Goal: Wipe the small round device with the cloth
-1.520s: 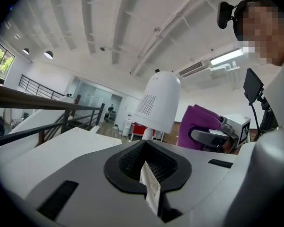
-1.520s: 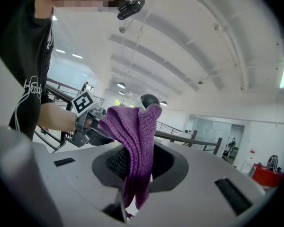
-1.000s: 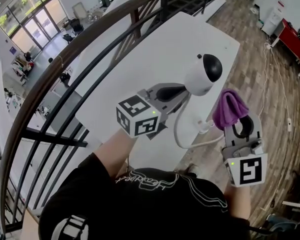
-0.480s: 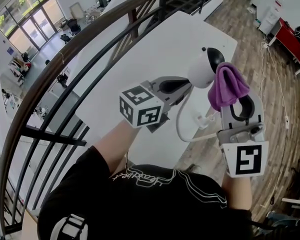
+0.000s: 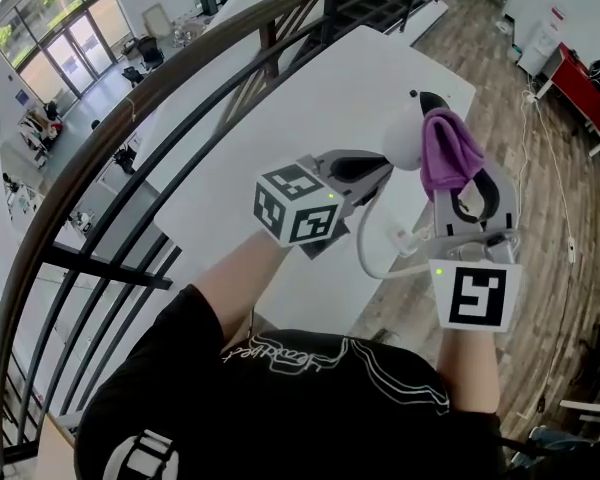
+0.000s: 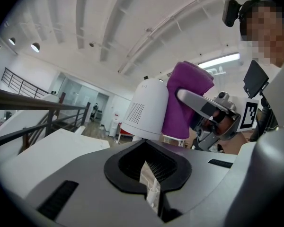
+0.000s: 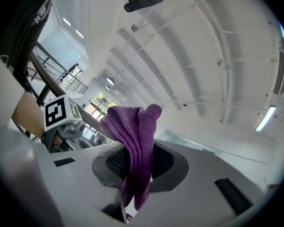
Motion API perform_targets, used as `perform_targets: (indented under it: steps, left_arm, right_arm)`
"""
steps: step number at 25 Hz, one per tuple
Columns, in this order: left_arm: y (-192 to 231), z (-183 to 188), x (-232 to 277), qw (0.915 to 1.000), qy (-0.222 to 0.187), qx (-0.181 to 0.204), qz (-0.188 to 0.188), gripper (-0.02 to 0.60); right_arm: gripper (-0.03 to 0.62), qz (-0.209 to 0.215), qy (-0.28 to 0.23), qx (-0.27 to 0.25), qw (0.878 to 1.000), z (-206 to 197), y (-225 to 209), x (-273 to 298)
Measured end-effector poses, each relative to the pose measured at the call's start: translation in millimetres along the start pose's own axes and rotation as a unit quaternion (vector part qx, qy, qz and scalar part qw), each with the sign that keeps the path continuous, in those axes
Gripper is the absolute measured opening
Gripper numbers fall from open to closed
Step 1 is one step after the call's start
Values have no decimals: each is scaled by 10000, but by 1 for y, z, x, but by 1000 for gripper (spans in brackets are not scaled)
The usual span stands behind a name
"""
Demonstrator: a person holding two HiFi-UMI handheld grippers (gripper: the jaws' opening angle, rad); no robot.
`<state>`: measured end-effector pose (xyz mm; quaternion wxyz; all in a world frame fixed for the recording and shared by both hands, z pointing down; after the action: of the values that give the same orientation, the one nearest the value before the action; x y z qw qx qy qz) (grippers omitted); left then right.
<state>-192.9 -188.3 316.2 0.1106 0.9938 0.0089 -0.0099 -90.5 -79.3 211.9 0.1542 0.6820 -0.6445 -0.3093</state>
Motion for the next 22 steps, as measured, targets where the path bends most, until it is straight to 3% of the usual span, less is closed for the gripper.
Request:
perform_targets:
  steps: [5,15,22]
  left_arm:
    - [-2,0,-2,9999,89,97,-23,8]
    - [3,1,-1,9998,150,65,-96,8]
    - [3,-4,-6,9998,95,35,-167,8]
  right_arm:
    - [61,-140,245,-641,9975,4,16,0]
    - [61,-238,479,-1201,9913,6,35,5]
    - [61,-29,590,-1367,9889,0,59,3]
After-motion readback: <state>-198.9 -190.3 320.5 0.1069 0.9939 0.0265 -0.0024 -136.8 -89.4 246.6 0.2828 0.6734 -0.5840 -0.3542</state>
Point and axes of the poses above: the fingertips, and each gripper's own axes: x forward along the fingers, y to its left, z out of its top, the point moved 8 cm from there along -x, backward along the fingers, and after that the axes turned 11 degrees about -z, right-handed, at the moved point
